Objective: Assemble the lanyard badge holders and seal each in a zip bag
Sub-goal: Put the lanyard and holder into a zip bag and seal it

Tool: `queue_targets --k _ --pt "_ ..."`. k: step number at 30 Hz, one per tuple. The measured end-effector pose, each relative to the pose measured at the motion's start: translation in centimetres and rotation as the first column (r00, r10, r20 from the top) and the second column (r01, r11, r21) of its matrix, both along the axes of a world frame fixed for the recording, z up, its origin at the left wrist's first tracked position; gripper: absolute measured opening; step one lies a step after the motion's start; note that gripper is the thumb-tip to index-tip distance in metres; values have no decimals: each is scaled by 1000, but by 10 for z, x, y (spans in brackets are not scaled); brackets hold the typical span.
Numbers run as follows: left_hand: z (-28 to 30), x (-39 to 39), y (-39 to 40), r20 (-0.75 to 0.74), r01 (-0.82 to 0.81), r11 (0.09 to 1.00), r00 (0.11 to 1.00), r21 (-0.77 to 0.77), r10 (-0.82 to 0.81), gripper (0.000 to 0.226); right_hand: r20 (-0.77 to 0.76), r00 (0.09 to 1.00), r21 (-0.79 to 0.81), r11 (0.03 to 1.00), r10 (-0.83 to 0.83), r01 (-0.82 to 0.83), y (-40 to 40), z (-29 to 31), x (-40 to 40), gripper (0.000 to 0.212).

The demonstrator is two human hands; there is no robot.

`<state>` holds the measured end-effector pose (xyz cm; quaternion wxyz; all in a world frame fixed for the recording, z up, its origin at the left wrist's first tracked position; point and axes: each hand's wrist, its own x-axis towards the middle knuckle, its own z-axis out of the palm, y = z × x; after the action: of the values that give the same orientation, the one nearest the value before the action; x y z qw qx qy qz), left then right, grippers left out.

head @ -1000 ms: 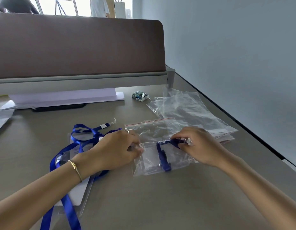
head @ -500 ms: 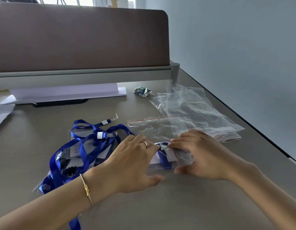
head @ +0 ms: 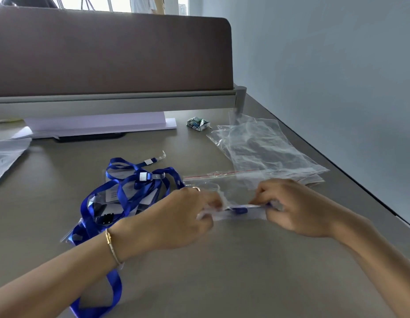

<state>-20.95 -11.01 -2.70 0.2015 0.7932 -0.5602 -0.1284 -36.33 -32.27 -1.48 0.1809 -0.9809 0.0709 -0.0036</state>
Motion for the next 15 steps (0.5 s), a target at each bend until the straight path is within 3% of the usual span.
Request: queue_targets --k 1,4,8,10,12,15 --pt "0 5 -1 -18 -12 999 1000 -31 11 9 16 1000 42 999 -25 25 -2 0 2 23" --pt "-3 19 -2 -66 -76 994 995 -84 70 24 87 990 126 987 -107 96 -8 -3 8 17" --pt "-11 29 -1 -71 -138 989 988 -61 134 10 100 976 150 972 -195 179 -13 -13 15 21" --pt "-15 30 1 18 -198 980 980 -26 199 17 107 965 82 969 -240 232 -15 -19 18 24" --pt "-18 30 1 191 -250 967 948 -36 253 43 133 954 -31 961 -268 274 -15 -22 19 27" --pt "-14 23 2 264 -156 980 947 -126 184 52 231 954 -199 951 -190 238 -11 -20 15 29"
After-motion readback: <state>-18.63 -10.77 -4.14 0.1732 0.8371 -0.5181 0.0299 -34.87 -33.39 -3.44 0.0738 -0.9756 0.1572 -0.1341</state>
